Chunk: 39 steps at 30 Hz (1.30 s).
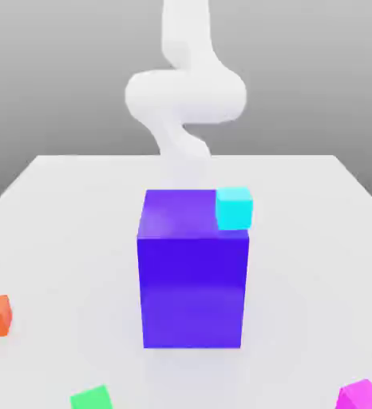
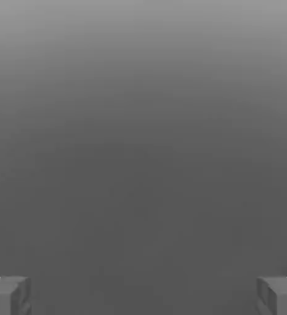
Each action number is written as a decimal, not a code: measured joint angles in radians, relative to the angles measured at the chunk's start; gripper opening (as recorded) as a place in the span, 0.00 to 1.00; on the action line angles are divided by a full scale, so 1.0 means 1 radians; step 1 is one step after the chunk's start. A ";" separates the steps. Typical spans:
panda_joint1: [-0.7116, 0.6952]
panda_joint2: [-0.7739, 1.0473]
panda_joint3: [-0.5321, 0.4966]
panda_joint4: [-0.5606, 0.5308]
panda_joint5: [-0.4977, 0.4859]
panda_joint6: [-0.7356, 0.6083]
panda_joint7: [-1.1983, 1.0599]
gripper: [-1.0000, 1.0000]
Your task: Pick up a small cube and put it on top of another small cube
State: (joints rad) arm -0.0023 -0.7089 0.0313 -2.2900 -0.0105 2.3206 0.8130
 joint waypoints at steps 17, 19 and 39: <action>0.040 0.622 0.184 0.069 -0.140 0.139 0.138 0.50; 0.059 0.695 0.194 0.077 -0.159 0.155 0.156 0.50; 0.216 1.294 0.182 0.161 -0.261 0.370 0.258 0.00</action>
State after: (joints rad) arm 0.2140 0.5854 0.2135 -2.1291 -0.2711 2.6907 1.0712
